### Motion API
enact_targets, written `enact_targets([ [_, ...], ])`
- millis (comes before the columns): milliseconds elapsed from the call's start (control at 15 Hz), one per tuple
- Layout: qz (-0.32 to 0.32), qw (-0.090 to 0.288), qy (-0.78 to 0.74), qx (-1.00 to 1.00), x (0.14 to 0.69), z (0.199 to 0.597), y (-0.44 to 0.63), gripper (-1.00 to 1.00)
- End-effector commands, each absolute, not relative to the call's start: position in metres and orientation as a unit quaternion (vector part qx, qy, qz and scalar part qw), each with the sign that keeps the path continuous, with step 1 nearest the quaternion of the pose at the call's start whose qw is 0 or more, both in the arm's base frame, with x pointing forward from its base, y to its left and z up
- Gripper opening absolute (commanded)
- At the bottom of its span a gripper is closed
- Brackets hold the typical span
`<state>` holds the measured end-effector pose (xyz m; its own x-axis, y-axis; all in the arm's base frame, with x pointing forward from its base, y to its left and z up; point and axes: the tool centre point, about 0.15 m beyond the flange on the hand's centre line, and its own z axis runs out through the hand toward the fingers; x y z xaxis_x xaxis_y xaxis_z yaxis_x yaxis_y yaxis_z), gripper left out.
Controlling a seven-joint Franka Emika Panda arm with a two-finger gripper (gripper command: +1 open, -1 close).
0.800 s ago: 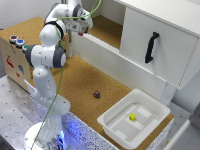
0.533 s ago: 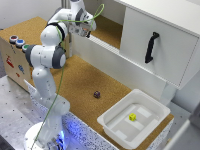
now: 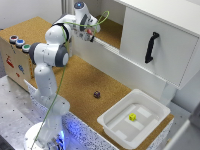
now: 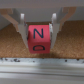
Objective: Put the pink object inside the left cabinet
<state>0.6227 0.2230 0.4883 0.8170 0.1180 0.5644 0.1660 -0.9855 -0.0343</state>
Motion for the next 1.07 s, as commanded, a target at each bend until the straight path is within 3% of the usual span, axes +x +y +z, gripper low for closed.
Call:
enact_targets([
  [0, -0.262, -0.015, -0.02, -0.965, 0.674, 0.484, 0.214, -1.0],
  [267, -0.266, -0.044, -0.008, -0.963, 0.684, 0.491, 0.21, -1.0],
  [333, -0.272, -0.05, -0.001, -0.961, 0.682, 0.494, 0.211, 1.0],
  [1000, -0.342, -0.053, 0.021, -0.938, 0.613, 0.528, 0.227, 1.0],
])
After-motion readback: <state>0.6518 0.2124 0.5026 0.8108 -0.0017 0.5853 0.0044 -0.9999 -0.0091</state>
